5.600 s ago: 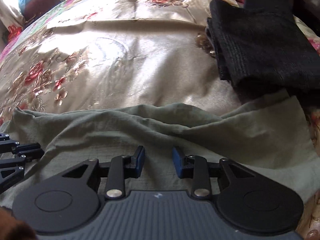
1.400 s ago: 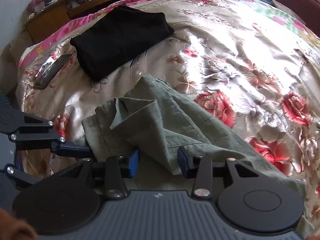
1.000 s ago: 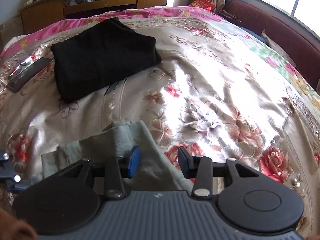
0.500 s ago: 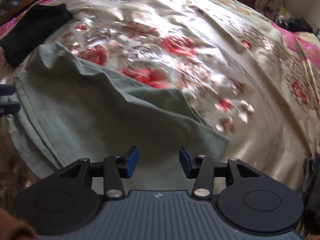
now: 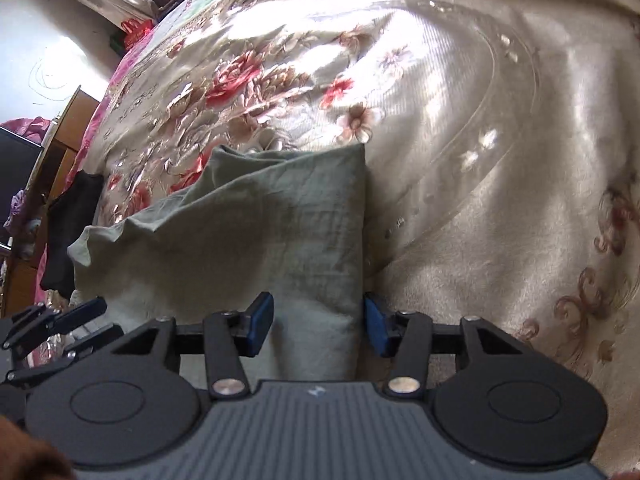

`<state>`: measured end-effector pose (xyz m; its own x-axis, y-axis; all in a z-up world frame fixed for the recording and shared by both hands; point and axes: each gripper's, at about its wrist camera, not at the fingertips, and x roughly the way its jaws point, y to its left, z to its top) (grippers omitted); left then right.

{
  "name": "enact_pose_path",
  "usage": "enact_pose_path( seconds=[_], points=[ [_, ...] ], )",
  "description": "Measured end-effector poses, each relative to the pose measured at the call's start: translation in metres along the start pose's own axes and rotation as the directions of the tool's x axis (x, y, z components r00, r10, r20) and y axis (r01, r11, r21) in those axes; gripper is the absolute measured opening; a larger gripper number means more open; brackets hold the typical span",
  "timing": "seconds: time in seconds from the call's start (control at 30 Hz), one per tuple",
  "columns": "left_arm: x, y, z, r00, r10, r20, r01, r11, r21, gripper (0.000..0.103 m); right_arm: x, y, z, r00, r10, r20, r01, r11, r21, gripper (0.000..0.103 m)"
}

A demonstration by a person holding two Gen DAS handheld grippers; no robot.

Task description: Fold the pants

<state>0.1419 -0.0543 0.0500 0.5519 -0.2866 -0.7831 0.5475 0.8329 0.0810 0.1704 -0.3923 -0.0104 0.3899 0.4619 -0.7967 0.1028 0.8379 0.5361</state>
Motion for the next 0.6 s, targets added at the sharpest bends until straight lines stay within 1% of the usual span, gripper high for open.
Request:
enact_pose_path(
  seconds=[0.03, 0.07, 0.1, 0.13, 0.17, 0.2, 0.23, 0.27, 0.3, 0.33, 0.37, 0.4, 0.43, 0.47, 0.5, 0.53, 0.57, 0.6],
  points=[
    [0.005, 0.001, 0.005, 1.0, -0.002, 0.01, 0.002, 1.0, -0.001, 0.048, 0.0, -0.002, 0.001, 1.0, 0.023, -0.003, -0.023, 1.0, 0.01, 0.051],
    [0.012, 0.002, 0.011, 1.0, -0.015, 0.016, 0.015, 1.0, -0.007, 0.048, 0.002, -0.003, 0.002, 0.998, 0.06, -0.013, -0.06, 0.998, 0.026, 0.047],
    [0.02, 0.001, 0.017, 0.999, -0.033, 0.021, 0.033, 0.999, -0.007, 0.048, 0.004, -0.002, 0.003, 0.994, 0.109, -0.025, -0.108, 0.993, 0.046, 0.04],
    [0.028, 0.001, 0.021, 0.999, -0.042, 0.024, 0.042, 0.999, 0.004, 0.048, 0.005, 0.0, 0.003, 0.988, 0.151, -0.029, -0.149, 0.987, 0.052, 0.029],
    [0.04, -0.001, 0.026, 0.999, -0.035, 0.028, 0.034, 0.999, 0.032, 0.048, 0.007, 0.003, 0.004, 0.985, 0.17, -0.027, -0.169, 0.985, 0.039, 0.023],
    [0.051, -0.001, 0.029, 0.999, -0.015, 0.031, 0.013, 0.999, 0.052, 0.048, 0.01, 0.005, 0.005, 0.987, 0.16, -0.02, -0.159, 0.987, 0.028, 0.023],
    [0.061, 0.001, 0.033, 1.0, 0.012, 0.027, -0.013, 0.998, 0.059, 0.048, 0.014, 0.002, 0.004, 0.989, 0.147, -0.016, -0.147, 0.988, 0.048, 0.023],
    [0.071, 0.007, 0.038, 0.999, 0.05, 0.02, -0.051, 0.998, 0.047, 0.048, 0.021, -0.007, 0.005, 0.988, 0.153, -0.009, -0.152, 0.983, 0.101, 0.022],
    [0.08, 0.015, 0.041, 0.997, 0.08, 0.009, -0.08, 0.997, 0.016, 0.048, 0.027, -0.016, 0.006, 0.985, 0.172, 0.003, -0.17, 0.971, 0.167, 0.021],
    [0.088, 0.024, 0.043, 0.994, 0.106, -0.017, -0.106, 0.994, -0.026, 0.048, 0.031, -0.021, 0.006, 0.979, 0.205, 0.019, -0.205, 0.956, 0.212, 0.023],
    [0.095, 0.032, 0.043, 0.991, 0.127, -0.043, -0.129, 0.99, -0.064, 0.049, 0.034, -0.018, 0.007, 0.972, 0.236, 0.023, -0.235, 0.949, 0.212, 0.027],
    [0.097, 0.035, 0.041, 0.988, 0.142, -0.053, -0.146, 0.986, -0.081, 0.051, 0.035, -0.011, 0.008, 0.973, 0.231, 0.023, -0.232, 0.956, 0.179, 0.027],
    [0.096, 0.033, 0.039, 0.986, 0.155, -0.054, -0.159, 0.984, -0.076, 0.051, 0.037, -0.006, 0.008, 0.977, 0.212, 0.019, -0.212, 0.966, 0.151, 0.023],
    [0.094, 0.028, 0.037, 0.984, 0.173, -0.054, -0.175, 0.983, -0.052, 0.051, 0.036, -0.005, 0.009, 0.981, 0.194, 0.01, -0.194, 0.97, 0.145, 0.008],
    [0.091, 0.018, 0.035, 0.979, 0.196, -0.055, -0.196, 0.981, -0.005, 0.052, 0.033, -0.011, 0.011, 0.981, 0.192, 0.013, -0.192, 0.967, 0.166, 0.004],
    [0.087, 0.01, 0.033, 0.977, 0.206, -0.057, -0.204, 0.979, 0.024, 0.052, 0.029, -0.02, 0.012, 0.98, 0.196, 0.028, -0.197, 0.959, 0.204, 0.004],
    [0.082, 0.001, 0.032, 0.978, 0.198, -0.061, -0.196, 0.98, 0.042, 0.053, 0.021, -0.032, 0.013, 0.981, 0.191, 0.044, -0.195, 0.951, 0.239, 0.004],
    [0.077, -0.007, 0.031, 0.983, 0.166, -0.079, -0.164, 0.986, 0.031, 0.055, 0.013, -0.043, 0.014, 0.984, 0.171, 0.054, -0.179, 0.949, 0.26, 0.003]
  ],
)
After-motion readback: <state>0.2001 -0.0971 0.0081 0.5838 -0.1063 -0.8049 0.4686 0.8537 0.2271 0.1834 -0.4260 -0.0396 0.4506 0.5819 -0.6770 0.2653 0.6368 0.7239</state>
